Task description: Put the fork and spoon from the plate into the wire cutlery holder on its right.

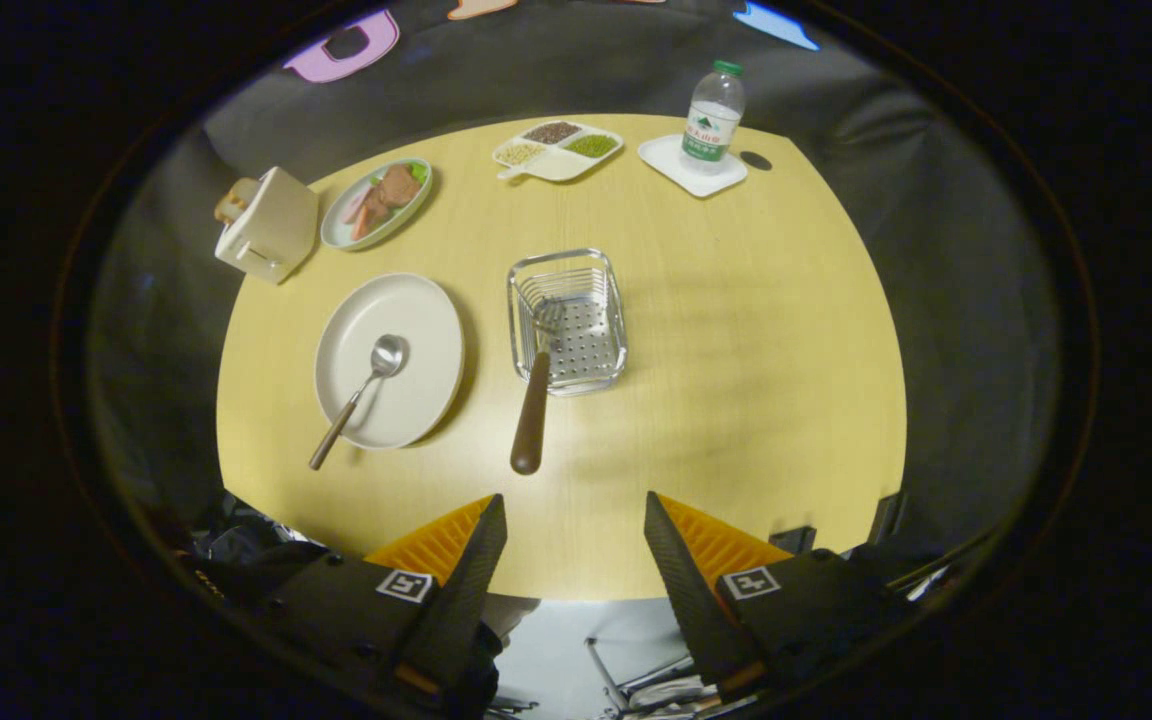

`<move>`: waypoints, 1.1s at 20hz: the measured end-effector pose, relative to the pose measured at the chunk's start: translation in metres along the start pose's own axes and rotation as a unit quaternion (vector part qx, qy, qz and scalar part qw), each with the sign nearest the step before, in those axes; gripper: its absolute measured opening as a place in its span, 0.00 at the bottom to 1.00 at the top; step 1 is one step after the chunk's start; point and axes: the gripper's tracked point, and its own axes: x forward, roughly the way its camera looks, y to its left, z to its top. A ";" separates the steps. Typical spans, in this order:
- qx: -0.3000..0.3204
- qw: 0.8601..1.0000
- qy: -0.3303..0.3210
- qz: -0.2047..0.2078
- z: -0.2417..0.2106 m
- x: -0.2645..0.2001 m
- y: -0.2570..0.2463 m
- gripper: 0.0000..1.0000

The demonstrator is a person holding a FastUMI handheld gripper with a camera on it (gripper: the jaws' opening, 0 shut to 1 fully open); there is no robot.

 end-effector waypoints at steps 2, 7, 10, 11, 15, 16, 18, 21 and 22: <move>-0.012 1.000 -0.008 -0.004 -0.001 -0.004 0.005 0.84; -0.016 0.999 -0.021 0.028 -0.010 -0.015 0.051 0.89; -0.025 0.998 -0.027 0.056 -0.016 -0.018 0.087 0.90; -0.026 0.997 -0.025 0.067 -0.020 -0.017 0.100 0.90; -0.008 0.993 -0.029 0.114 -0.025 -0.005 0.152 0.90; 0.001 0.992 -0.030 0.122 -0.024 0.002 0.163 0.90; 0.024 0.990 -0.024 0.138 -0.026 0.017 0.184 0.90; 0.063 0.985 -0.019 0.161 -0.025 0.040 0.214 0.90; 0.075 0.983 -0.017 0.165 -0.024 0.049 0.221 0.90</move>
